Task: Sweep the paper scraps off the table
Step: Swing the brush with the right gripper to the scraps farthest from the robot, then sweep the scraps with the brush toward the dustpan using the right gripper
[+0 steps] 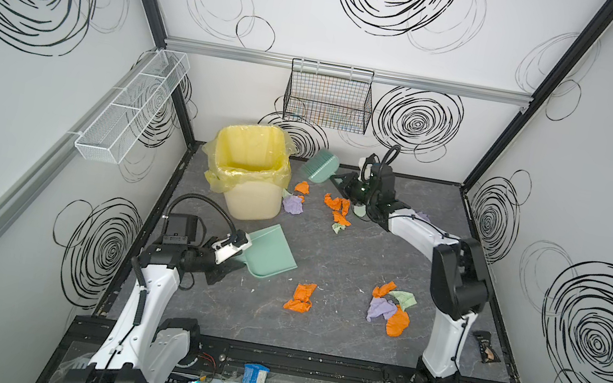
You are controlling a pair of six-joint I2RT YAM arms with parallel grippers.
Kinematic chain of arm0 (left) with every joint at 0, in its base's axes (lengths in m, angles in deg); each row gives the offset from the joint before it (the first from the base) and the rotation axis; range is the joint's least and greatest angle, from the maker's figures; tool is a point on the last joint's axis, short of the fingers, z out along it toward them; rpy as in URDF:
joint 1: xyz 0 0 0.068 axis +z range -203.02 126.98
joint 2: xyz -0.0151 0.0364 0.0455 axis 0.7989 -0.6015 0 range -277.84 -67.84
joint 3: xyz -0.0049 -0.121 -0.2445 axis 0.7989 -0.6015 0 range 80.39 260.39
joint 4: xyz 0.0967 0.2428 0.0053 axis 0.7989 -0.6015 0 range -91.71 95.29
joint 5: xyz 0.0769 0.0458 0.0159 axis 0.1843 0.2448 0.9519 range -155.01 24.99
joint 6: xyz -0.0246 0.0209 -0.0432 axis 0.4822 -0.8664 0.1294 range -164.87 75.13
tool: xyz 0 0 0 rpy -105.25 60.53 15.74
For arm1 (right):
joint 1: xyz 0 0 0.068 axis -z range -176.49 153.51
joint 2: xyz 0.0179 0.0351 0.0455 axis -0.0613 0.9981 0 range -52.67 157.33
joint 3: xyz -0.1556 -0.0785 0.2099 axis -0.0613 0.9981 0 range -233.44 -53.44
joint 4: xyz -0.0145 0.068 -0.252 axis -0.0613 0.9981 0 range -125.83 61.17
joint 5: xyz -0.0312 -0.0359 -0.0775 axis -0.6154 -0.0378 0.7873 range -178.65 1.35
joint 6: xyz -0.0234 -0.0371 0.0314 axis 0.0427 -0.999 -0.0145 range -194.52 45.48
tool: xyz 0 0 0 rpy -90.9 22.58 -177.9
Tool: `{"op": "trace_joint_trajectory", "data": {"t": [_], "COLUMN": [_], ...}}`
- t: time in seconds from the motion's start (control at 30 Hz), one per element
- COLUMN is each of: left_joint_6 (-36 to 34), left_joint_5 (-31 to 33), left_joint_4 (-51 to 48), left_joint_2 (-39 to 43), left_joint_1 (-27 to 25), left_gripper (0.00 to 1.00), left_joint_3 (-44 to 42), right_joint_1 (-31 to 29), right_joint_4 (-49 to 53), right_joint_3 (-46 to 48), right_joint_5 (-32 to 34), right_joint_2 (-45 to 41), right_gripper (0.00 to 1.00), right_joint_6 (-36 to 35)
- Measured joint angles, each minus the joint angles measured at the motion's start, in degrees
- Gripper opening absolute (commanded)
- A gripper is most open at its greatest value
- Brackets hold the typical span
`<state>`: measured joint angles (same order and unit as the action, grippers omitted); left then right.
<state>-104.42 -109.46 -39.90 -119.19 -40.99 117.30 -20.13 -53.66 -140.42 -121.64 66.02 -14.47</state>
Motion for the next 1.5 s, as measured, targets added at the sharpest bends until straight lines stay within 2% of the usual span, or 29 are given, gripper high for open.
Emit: {"op": "trace_joint_trajectory", "data": {"t": [0.17, 0.37, 0.53, 0.73, 0.93, 1.1, 1.4, 1.5], "left_joint_6": [-4.72, -8.33, -9.88, -10.84, -11.19, -11.21, -11.21, -11.19], "left_joint_5": [-1.11, -2.14, -2.71, -3.15, -3.3, -3.52, -3.85, -4.17], "left_joint_4": [-5.31, -8.79, -9.27, -9.62, -9.81, -10.05, -9.99, -9.94], "left_joint_2": [0.33, 0.17, -0.48, -0.85, -0.85, -0.85, -1.6, -2.05], "left_joint_1": [3.15, 5.35, 6.16, 6.54, 6.91, 6.91, 7.21, 7.3], "left_gripper": [0.0, 0.0, 0.0, 0.0, 0.0, 0.0, 0.0, 0.0], "left_joint_3": [0.0, 0.0, 0.0, 0.0, -0.02, -0.02, -0.02, -0.02], "right_joint_1": [-1.49, -3.3, -3.85, -3.48, -2.12, -0.13, 7.45, 10.12], "right_joint_4": [-1.57, -2.08, -2.23, -2.97, -4.83, -1.9, 3.8, 7.26], "right_joint_3": [-12.17, -18.84, -17.86, -9.29, 3.5, 15.85, 43.74, 49.66], "right_joint_5": [-1.81, -2.86, -3.08, -4.13, -6.38, -6.8, -7.78, -7.74], "right_joint_2": [13.66, 21.88, 23.21, 20.83, 11.89, 1.38, -22.64, -31.12], "right_gripper": [0.0, 0.0, 0.0, 0.0, 0.0, 0.0, 0.0, 0.0], "right_joint_6": [7.37, 12.79, 13.73, 12.15, 9.4, 3.87, -7.87, -10.12]}}
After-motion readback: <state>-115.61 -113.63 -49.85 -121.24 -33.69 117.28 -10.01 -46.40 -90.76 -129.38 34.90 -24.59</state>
